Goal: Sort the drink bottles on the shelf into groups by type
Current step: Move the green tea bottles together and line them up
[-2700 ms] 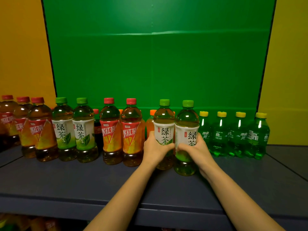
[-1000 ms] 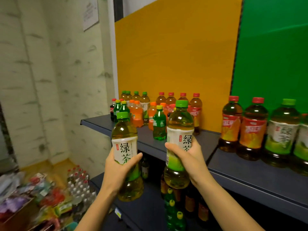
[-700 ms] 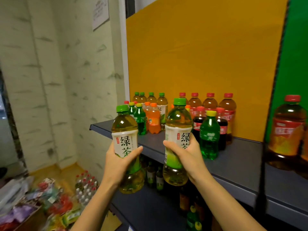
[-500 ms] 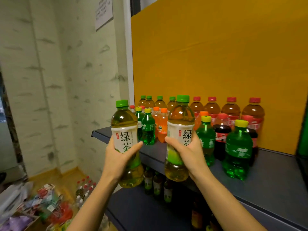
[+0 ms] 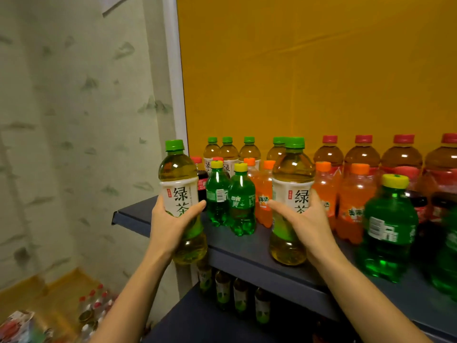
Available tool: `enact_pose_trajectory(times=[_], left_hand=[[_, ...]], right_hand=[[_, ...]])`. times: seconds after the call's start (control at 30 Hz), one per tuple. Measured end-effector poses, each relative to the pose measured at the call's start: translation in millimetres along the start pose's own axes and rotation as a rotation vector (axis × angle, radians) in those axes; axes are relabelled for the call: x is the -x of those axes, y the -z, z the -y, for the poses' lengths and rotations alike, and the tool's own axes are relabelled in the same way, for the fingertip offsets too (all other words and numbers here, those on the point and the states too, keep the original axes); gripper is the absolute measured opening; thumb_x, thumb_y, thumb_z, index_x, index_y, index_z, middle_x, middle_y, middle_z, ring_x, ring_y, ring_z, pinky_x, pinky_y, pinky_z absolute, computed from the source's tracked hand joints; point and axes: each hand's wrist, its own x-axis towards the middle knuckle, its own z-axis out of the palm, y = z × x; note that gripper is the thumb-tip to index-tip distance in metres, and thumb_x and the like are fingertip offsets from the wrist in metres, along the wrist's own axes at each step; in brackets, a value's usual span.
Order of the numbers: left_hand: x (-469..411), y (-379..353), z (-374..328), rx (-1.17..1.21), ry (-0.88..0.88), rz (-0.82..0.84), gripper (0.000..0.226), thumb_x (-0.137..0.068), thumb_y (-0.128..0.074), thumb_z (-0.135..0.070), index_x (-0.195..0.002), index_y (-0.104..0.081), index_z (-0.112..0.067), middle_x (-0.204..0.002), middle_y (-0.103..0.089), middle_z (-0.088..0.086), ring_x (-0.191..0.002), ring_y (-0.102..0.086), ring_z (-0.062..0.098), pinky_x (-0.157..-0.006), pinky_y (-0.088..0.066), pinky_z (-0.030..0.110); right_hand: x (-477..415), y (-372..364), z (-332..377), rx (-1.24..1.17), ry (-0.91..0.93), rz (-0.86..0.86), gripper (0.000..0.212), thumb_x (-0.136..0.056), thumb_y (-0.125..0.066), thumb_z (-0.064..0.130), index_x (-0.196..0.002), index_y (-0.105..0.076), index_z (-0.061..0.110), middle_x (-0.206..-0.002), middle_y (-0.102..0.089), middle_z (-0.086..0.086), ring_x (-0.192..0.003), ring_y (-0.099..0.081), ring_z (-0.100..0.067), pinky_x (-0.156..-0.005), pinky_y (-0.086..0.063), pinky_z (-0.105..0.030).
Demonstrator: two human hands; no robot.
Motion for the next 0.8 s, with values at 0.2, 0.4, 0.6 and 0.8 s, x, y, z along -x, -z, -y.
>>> enact_pose_trajectory(times=[0.2, 0.4, 0.6, 0.8], left_hand=[[-70.5, 17.2, 51.7, 0.09, 0.045, 0.138, 0.053, -0.065, -0.077, -0.018, -0.112, -0.056, -0.013, -0.101, -0.066, 0.0, -0.094, -0.062, 0.011, -0.075, -0.05, 0.024], [-107.8, 17.3, 88.1, 0.138, 0.048, 0.282, 0.049, -0.065, -0.077, -0.013, -0.11, -0.055, -0.018, -0.099, -0.065, -0.005, -0.085, -0.063, -0.001, -0.067, -0.049, 0.014], [-127.6, 13.8, 105.3, 0.184, 0.027, 0.385, 0.059, -0.063, -0.077, -0.017, -0.117, -0.054, -0.011, -0.104, -0.066, -0.001, -0.095, -0.062, 0.008, -0.069, -0.051, 0.014], [-140.4, 18.5, 116.3, 0.143, 0.036, 0.395, 0.07, -0.054, -0.087, -0.031, -0.113, -0.051, -0.019, -0.103, -0.063, -0.004, -0.096, -0.061, 0.01, -0.073, -0.048, 0.023]], right_hand=[[-20.3, -37.6, -20.1, 0.086, -0.005, -0.18, 0.049, -0.061, -0.082, 0.024, -0.098, -0.052, 0.028, -0.101, -0.065, -0.005, -0.094, -0.063, -0.021, -0.081, -0.054, -0.042], [-27.6, -56.0, -26.9, 0.225, 0.016, -0.294, 0.055, -0.06, -0.083, 0.026, -0.104, -0.05, 0.025, -0.101, -0.064, -0.003, -0.094, -0.062, -0.019, -0.083, -0.054, -0.047], [-25.5, -62.0, -24.4, 0.355, 0.018, -0.363, 0.067, -0.052, -0.079, 0.045, -0.108, -0.047, 0.025, -0.104, -0.06, 0.0, -0.098, -0.059, -0.016, -0.084, -0.053, -0.043], [-23.0, -63.8, -23.6, 0.402, 0.02, -0.425, 0.072, -0.052, -0.076, 0.046, -0.112, -0.045, 0.022, -0.104, -0.059, 0.001, -0.097, -0.058, -0.017, -0.079, -0.054, -0.038]])
